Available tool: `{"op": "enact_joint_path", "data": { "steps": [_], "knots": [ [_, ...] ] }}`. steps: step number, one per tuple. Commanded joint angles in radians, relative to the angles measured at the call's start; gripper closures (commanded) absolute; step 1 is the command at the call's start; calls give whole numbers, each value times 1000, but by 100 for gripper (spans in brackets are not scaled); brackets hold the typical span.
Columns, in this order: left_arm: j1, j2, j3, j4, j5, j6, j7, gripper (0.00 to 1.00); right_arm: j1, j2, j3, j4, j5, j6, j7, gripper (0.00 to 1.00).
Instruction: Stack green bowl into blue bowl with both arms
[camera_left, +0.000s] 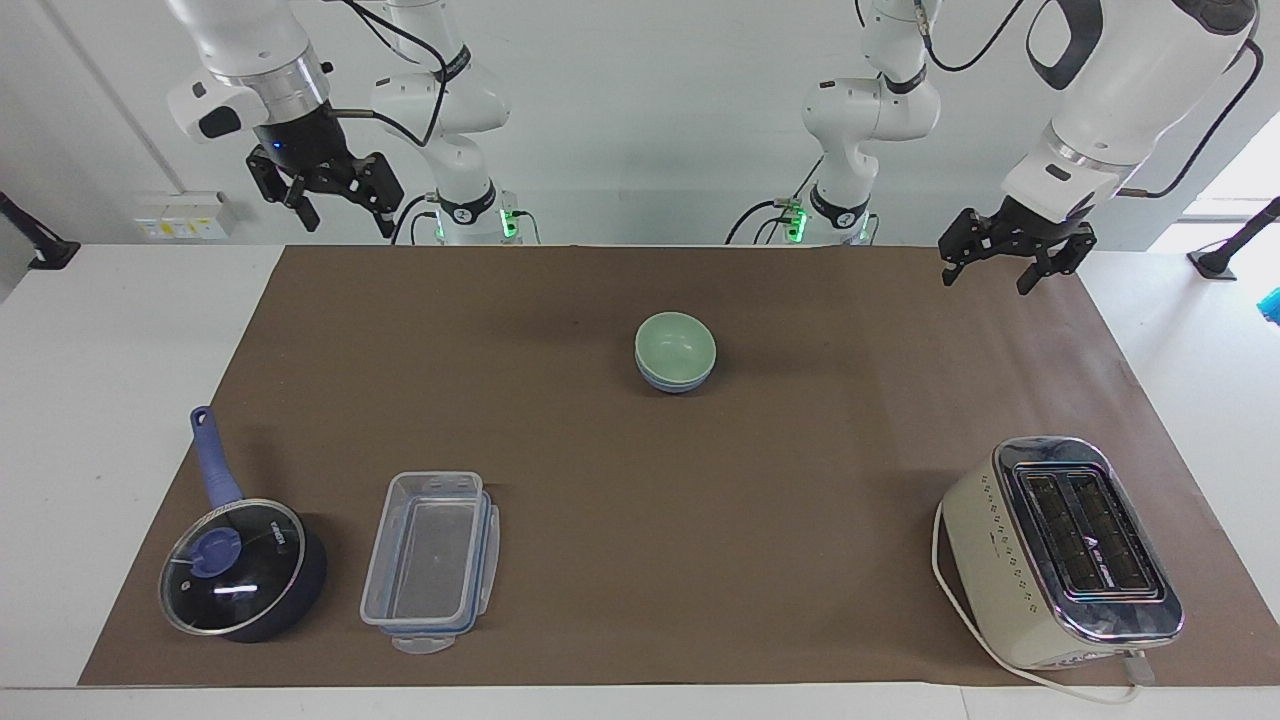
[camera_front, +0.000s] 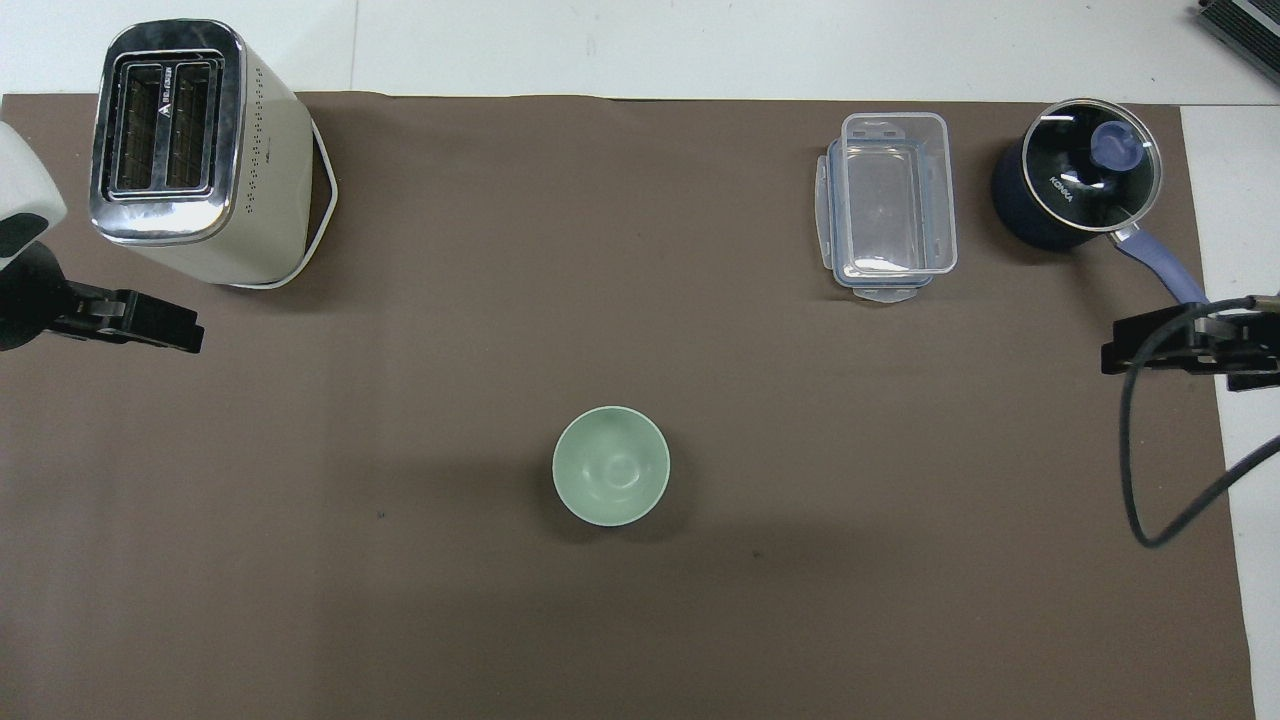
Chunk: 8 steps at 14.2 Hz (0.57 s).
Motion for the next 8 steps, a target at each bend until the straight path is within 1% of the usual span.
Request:
{"op": "enact_joint_path", "data": {
  "steps": [1,2,6,8],
  "knots": [
    [12,-16,-8,-14,17,-2,6,0,-23,-44,0,-30,7,-13,-43,0],
    [12,-16,-8,-14,17,-2,6,0,-25,-49,0,-41,9,-12,-47,0],
    [12,-18,-8,-14,17,-2,6,0,-22,-44,-2,-32,-14,-11,-77,0],
    [12,-16,-8,-14,17,-2,5,0,-14,-46,4,-34,-58,16,-75,0]
  ]
}}
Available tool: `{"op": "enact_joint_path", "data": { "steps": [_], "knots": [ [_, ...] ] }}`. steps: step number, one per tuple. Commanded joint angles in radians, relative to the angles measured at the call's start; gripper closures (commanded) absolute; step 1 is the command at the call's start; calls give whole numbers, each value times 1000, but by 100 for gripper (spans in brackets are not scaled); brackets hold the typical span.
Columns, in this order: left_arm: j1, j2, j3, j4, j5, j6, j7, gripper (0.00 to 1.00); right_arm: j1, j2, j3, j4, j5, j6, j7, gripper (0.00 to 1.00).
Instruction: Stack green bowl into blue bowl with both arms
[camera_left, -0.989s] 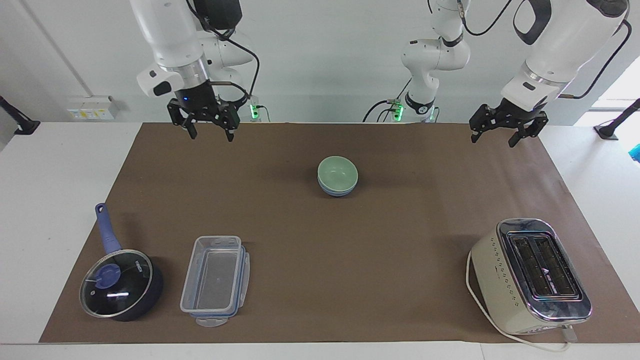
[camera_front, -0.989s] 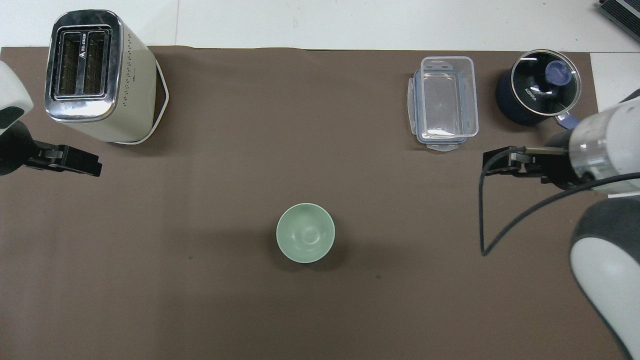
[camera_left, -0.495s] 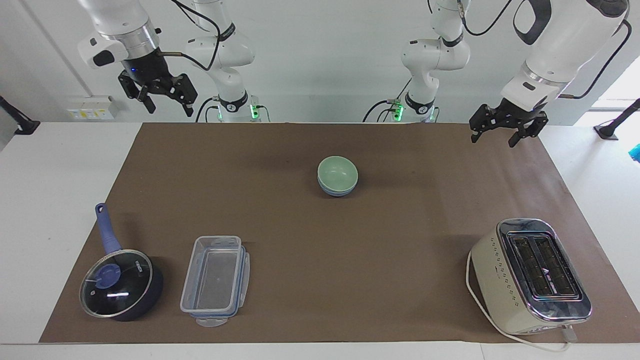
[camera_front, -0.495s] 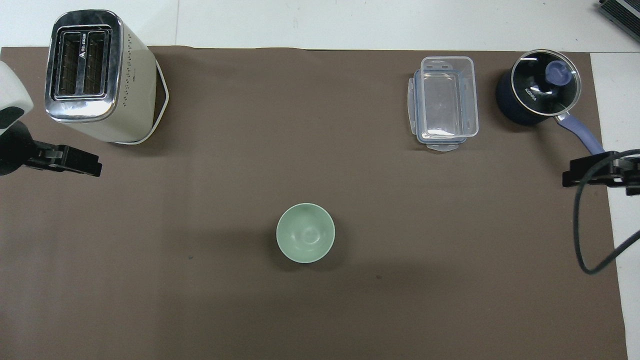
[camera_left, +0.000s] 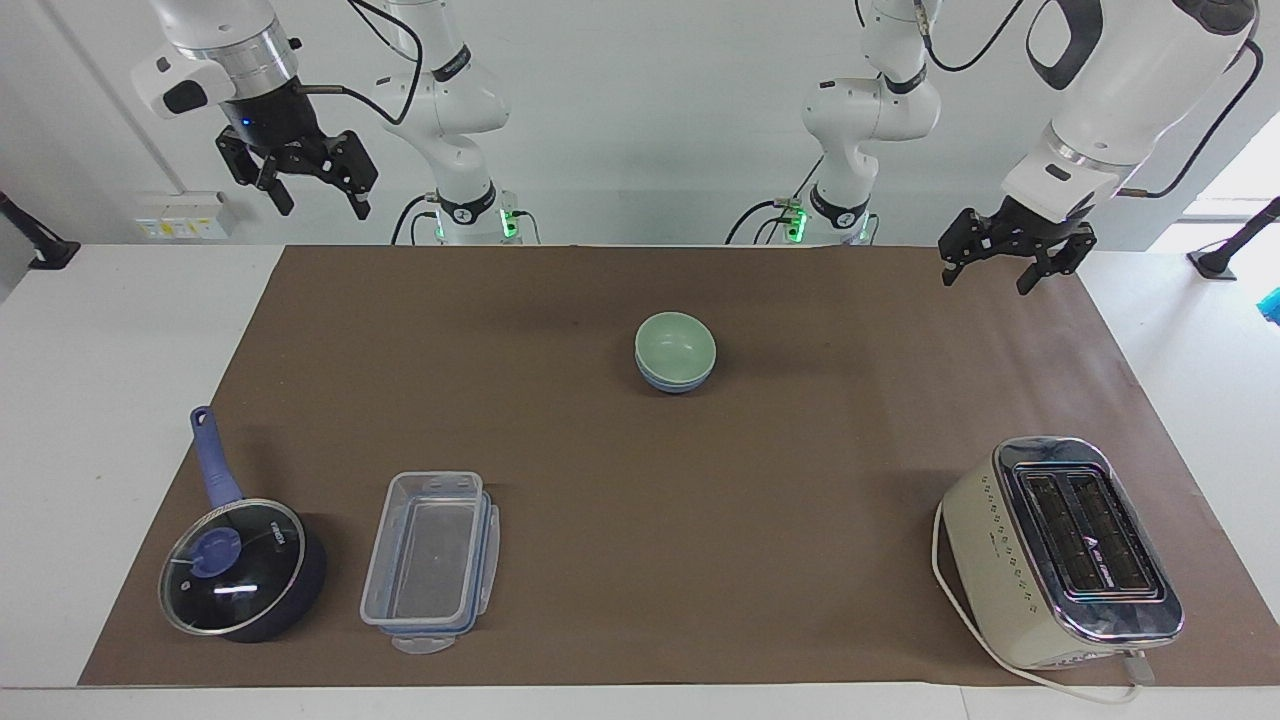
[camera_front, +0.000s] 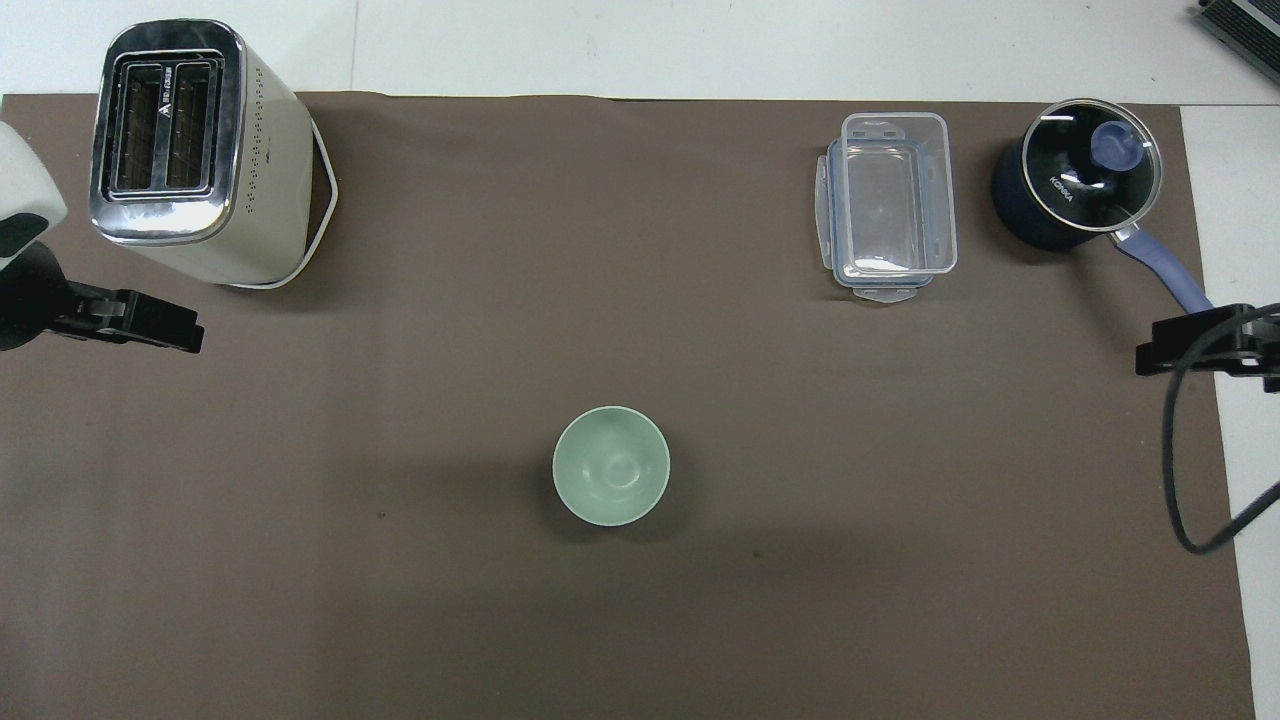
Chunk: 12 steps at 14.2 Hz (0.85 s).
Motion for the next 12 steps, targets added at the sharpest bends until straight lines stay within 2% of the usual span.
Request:
{"op": "enact_joint_path", "data": {
  "steps": [1,12],
  "knots": [
    [12,-16,-8,-14,17,-2,5,0,-3,-18,8,-24,-44,41,-31,0],
    [10,-18,-8,-16,17,-2,2,0,-9,-17,3,-14,-10,-12,-23,0]
  ]
}}
